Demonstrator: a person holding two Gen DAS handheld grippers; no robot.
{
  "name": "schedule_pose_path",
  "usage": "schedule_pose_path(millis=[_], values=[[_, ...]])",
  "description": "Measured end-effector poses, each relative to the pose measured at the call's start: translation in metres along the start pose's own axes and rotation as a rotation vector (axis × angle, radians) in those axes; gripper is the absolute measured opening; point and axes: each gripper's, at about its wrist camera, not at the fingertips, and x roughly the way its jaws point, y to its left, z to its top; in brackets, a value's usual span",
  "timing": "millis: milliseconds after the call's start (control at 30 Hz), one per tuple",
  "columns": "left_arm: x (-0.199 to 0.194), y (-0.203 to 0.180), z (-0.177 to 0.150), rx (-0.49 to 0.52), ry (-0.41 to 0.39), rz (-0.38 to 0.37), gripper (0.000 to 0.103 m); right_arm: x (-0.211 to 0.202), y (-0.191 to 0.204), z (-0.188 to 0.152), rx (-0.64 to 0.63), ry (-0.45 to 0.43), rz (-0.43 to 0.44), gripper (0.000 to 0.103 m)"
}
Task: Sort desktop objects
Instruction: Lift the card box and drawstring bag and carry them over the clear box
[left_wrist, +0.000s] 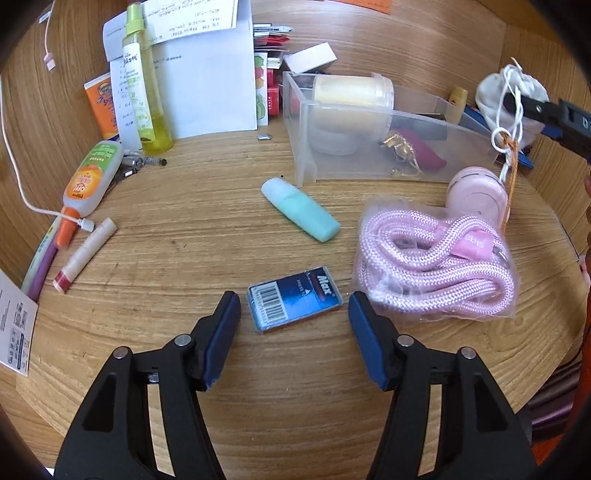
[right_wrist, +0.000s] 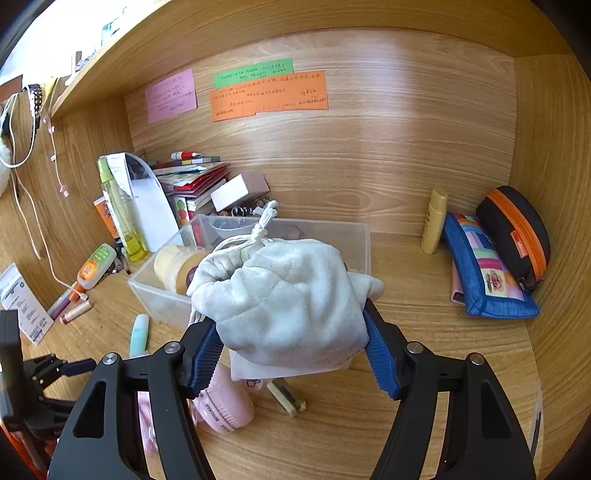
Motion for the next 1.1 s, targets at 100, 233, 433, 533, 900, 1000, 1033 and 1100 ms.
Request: schedule_pose_path(millis=[100, 233, 433, 533, 900, 1000, 1033, 1100], values=[[0.002, -0.001, 0.002, 0.009, -0.021, 0.004, 0.05, 0.006, 0.0, 0.006, 0.006, -0.001, 0.008, 0.065], [0.003, 0.003, 0.005, -0.018, -0.027, -0.009, 0.05, 0.011, 0.003, 0.013, -0.008, -0.005, 0.006, 0.065], [-0.003, 0.013, 0.017, -0.077, -0.053, -0.023, 0.05, 0.016, 0.0, 0.022, -0.017, -0.011, -0.002, 0.065], [-0.011, 0.015, 0.028, -0.075, -0.094, -0.02, 0.05, 0.02, -0.001, 0.028, -0.023, -0.014, -0.008, 0.065], [-0.029, 0.003, 0.076, -0.019, -0.207, -0.049, 0.05, 0.038, -0.004, 0.047, -0.044, -0.014, -0.026, 0.065], [-0.027, -0.007, 0.09, 0.007, -0.221, -0.071, 0.05, 0.046, -0.008, 0.042, -0.036, 0.011, -0.021, 0.065], [-0.026, -0.011, 0.096, 0.015, -0.223, -0.088, 0.05, 0.049, -0.009, 0.039, -0.033, 0.023, -0.023, 0.065], [-0.024, -0.017, 0.103, 0.023, -0.226, -0.106, 0.05, 0.054, -0.012, 0.036, -0.035, 0.041, -0.034, 0.065]])
